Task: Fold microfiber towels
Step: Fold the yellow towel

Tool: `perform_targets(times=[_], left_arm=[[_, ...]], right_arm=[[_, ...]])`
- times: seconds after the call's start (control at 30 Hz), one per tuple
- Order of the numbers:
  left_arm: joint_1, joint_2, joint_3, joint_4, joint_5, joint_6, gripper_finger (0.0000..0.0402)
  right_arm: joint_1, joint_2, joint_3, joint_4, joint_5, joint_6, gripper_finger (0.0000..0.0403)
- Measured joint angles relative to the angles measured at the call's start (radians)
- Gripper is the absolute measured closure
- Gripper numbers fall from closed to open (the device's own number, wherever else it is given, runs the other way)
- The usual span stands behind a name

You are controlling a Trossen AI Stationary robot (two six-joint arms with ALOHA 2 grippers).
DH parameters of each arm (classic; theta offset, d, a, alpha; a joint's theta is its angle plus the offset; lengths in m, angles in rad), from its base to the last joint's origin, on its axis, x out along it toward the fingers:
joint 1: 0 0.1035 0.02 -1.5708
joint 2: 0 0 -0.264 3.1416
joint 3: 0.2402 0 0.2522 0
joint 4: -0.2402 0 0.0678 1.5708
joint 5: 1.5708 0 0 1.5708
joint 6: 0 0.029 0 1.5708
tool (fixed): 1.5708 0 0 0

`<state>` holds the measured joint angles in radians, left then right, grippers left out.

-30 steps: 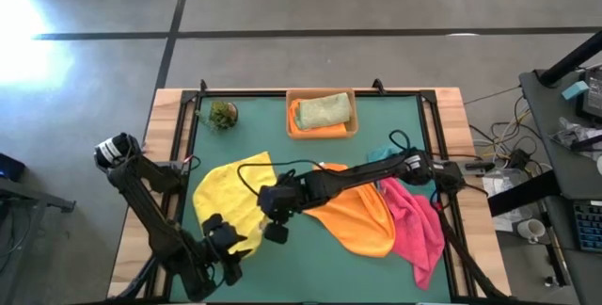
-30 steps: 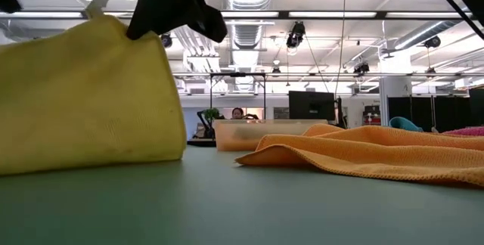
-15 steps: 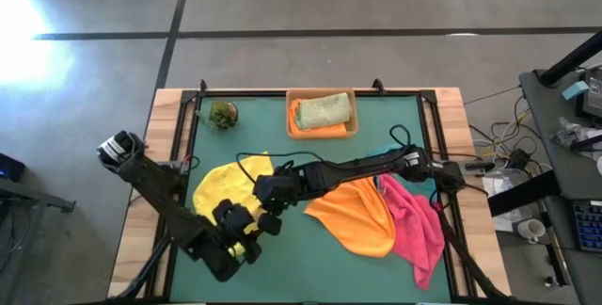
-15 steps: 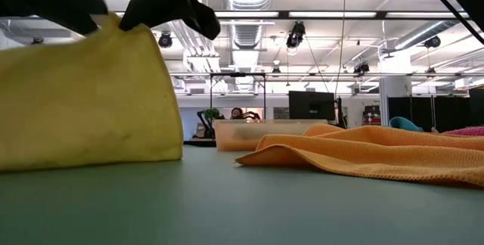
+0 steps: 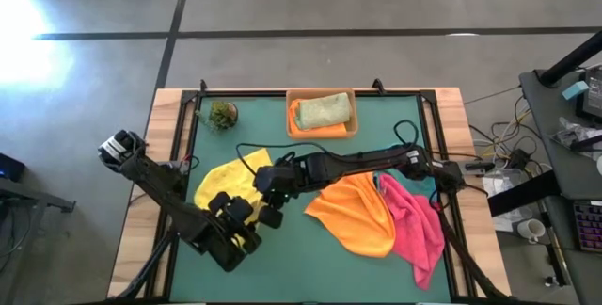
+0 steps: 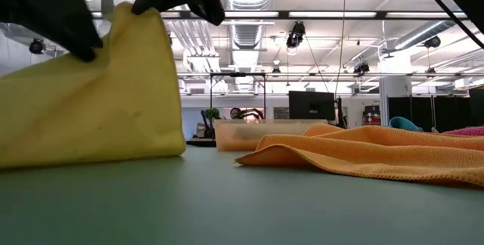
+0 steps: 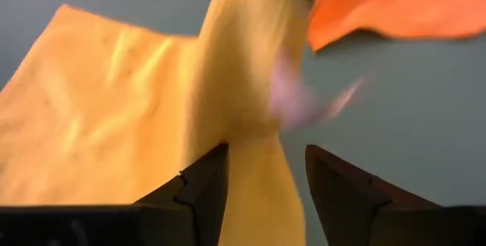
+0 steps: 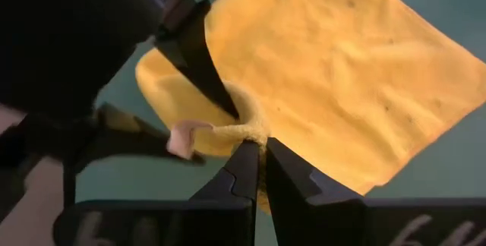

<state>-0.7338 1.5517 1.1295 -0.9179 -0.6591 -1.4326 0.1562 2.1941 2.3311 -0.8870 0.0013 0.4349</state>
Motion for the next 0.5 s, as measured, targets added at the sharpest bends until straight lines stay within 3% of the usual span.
perform_targets(times=[0.33,0.5], left_arm=[[-0.004,0.0,-0.002,-0.181,0.197,-0.002,0.0242],[-0.039,0.0,-0.009,-0.192,0.262,-0.005,0.0242]], right_arm=[[0.0,-0.081,0.019,-0.208,0.013,-0.118,0.0392],[0.003,-0.109,0.02,-0.374,0.129,-0.148,0.0392]])
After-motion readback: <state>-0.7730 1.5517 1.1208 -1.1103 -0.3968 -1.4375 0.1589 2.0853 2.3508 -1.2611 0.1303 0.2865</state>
